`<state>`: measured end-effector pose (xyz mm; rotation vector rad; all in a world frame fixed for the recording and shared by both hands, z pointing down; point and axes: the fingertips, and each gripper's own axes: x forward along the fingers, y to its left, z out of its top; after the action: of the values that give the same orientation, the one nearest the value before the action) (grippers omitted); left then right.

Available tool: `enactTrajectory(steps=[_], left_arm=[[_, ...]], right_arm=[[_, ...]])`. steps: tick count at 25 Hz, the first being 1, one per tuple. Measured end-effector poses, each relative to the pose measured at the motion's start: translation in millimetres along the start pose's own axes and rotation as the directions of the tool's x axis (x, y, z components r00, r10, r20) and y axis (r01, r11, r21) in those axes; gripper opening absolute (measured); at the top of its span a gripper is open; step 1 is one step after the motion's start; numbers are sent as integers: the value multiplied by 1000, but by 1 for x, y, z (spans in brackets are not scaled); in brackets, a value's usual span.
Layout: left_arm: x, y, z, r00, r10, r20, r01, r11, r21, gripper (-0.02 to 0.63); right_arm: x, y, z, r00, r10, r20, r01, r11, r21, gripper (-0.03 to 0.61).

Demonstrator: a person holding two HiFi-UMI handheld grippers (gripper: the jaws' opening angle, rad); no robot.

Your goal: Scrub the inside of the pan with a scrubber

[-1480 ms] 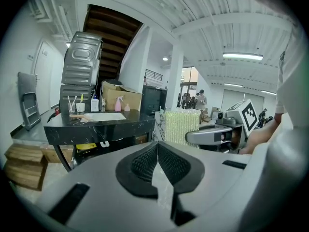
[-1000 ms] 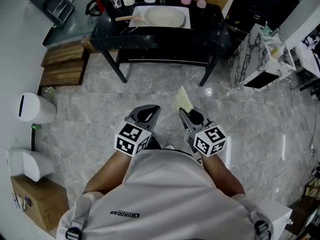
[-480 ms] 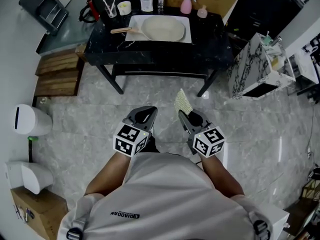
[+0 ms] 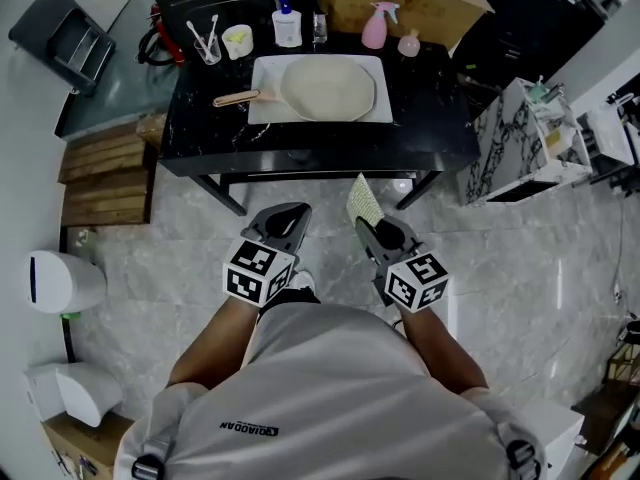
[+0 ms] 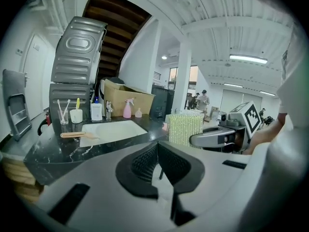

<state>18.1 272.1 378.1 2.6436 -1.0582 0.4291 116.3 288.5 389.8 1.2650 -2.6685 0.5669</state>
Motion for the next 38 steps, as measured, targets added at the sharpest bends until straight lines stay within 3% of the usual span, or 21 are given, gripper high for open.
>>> enactTrajectory(steps=[11,19,27,38], left_arm=[[36,97,12,998,-57,-8,57,998,29,15],[55,118,6,996,-80,-30,80,997,14,15],[86,132,8,997,-65,-45,65,998,13,15],[160,181,52,998,28,-54,-27,1000,16,15]], right_arm=[[92,-22,28,998,-64,3,64,998,-5,78],[113,-38,31,996,-86,-2,86,996,16,78],[138,-72,33,998,-66,-8,66,996,59,77],[204,-156,94,1000,5,-20,-4,1000,30,77]])
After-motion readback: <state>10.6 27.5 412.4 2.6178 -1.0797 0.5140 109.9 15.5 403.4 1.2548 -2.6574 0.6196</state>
